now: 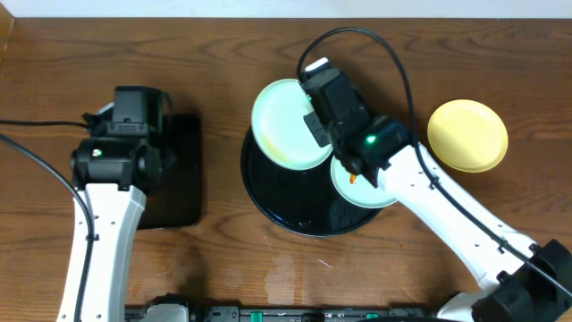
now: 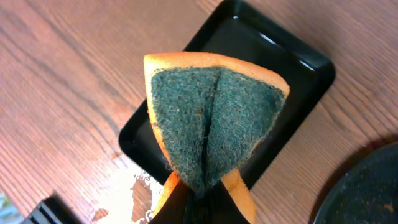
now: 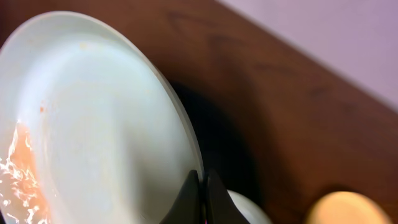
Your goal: Clean dirty plates on tray and stack at the side
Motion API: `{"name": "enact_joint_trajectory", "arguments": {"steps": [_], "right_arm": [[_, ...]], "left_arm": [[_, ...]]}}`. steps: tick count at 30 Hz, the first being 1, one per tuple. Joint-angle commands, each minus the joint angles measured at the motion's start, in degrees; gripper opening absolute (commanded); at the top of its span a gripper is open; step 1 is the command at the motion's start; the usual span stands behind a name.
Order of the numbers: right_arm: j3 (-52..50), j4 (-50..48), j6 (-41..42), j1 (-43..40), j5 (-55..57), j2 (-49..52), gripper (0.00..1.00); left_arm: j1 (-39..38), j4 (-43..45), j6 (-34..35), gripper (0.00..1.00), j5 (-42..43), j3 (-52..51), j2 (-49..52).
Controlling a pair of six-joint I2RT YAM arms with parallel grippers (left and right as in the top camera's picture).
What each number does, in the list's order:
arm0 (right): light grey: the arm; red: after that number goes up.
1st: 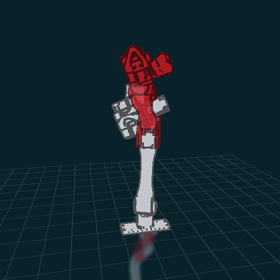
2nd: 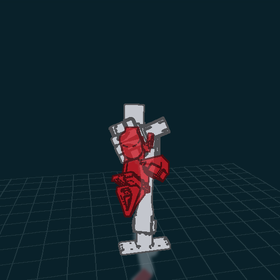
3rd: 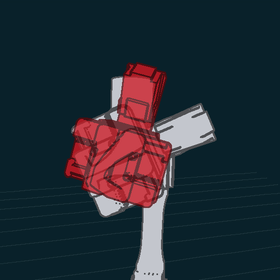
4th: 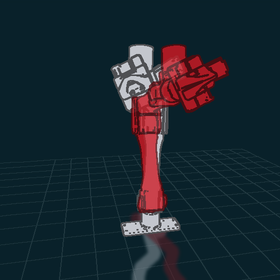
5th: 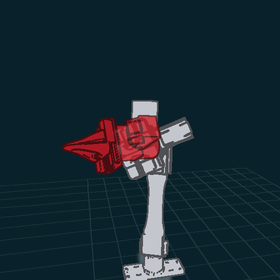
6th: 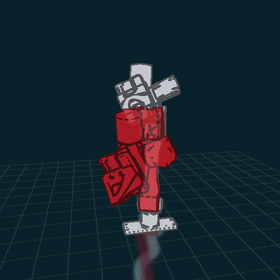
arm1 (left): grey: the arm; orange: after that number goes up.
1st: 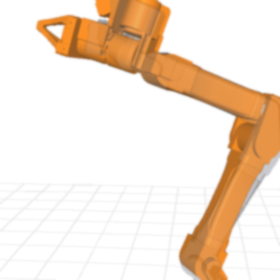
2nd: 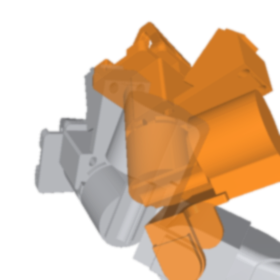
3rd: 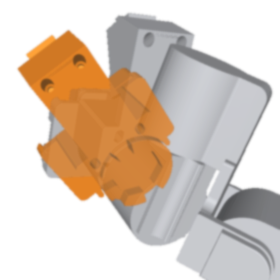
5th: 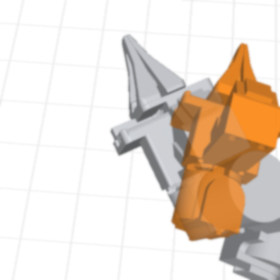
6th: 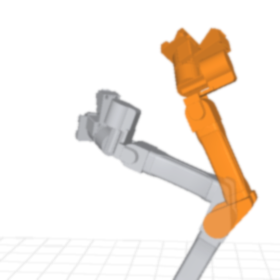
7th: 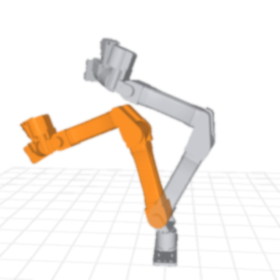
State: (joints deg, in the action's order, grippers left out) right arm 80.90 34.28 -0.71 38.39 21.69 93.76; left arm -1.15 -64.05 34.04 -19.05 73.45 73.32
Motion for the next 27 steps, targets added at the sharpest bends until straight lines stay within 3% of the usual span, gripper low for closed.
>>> {"name": "enact_joint_trajectory", "arguments": {"steps": [1, 5, 15, 27], "right_arm": [[0.9, -1.2, -8.8, 3.4, 20.4, -1.7, 0.01], [0.9, -3.2, -16.6, 6.6, 31.1, -1.7, 0.01], [0.9, -11.4, -32.6, 11.3, 40.3, -1.7, 0.01], [0.9, -13.9, -31.5, 11.5, 43.2, -1.7, 0.01]], "left_arm": [[3.0, -0.2, -0.8, 0.08, 1.9, 0.4, 0.0], [4.0, -0.2, -0.8, 0.07, 1.9, -0.5, 0.0], [4.0, -0.2, -0.8, 0.08, 1.9, -0.5, 0.0], [4.0, -0.1, -0.8, 0.08, 1.9, -0.6, 0.0]]}}
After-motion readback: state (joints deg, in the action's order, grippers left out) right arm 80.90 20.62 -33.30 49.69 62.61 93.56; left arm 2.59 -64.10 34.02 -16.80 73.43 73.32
